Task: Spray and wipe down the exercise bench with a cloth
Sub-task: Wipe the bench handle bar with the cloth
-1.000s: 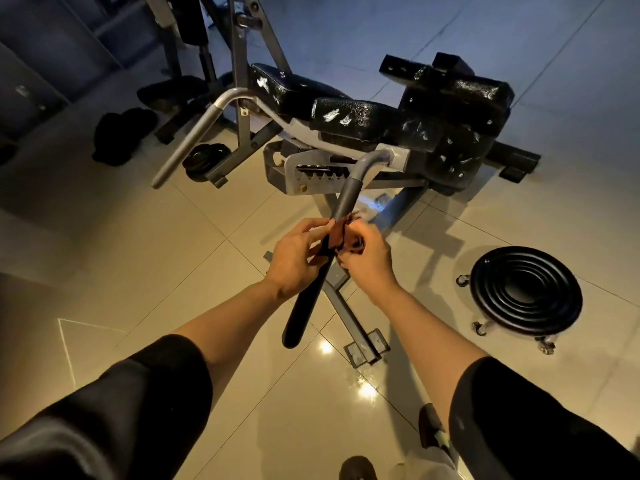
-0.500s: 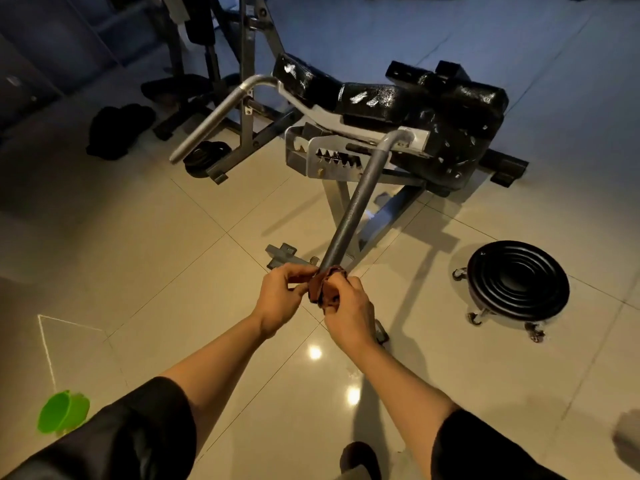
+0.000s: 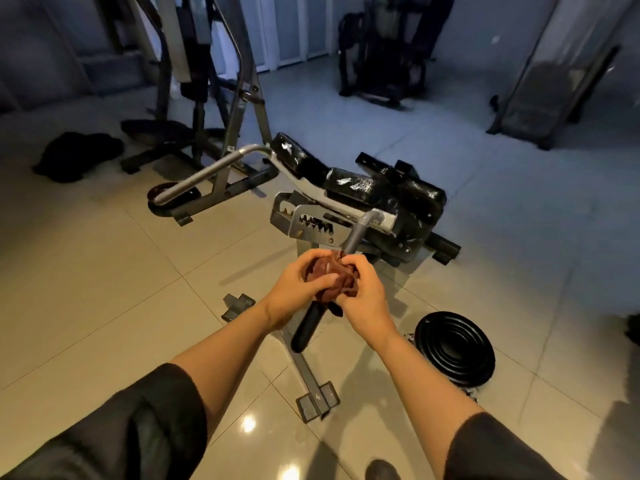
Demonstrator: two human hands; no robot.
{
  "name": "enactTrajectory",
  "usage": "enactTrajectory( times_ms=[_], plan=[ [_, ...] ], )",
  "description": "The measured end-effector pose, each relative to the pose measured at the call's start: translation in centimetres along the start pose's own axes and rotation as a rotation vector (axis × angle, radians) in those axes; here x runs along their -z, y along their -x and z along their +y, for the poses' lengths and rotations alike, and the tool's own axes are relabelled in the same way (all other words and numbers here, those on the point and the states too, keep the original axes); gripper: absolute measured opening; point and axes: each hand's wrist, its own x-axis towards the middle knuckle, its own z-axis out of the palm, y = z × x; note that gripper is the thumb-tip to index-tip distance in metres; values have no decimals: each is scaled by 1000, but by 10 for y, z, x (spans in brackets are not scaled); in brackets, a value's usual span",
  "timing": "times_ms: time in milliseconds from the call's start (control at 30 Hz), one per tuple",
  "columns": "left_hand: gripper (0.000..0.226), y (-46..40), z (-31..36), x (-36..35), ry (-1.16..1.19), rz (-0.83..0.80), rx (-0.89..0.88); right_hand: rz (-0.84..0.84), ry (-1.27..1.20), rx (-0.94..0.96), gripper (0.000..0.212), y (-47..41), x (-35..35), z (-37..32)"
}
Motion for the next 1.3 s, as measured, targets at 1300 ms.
enactTrajectory(
  times_ms=[1300],
  plan=[
    [26,57,-100,8,-820,216,184,-484,658,-183,49,15,-28,41]
  ],
)
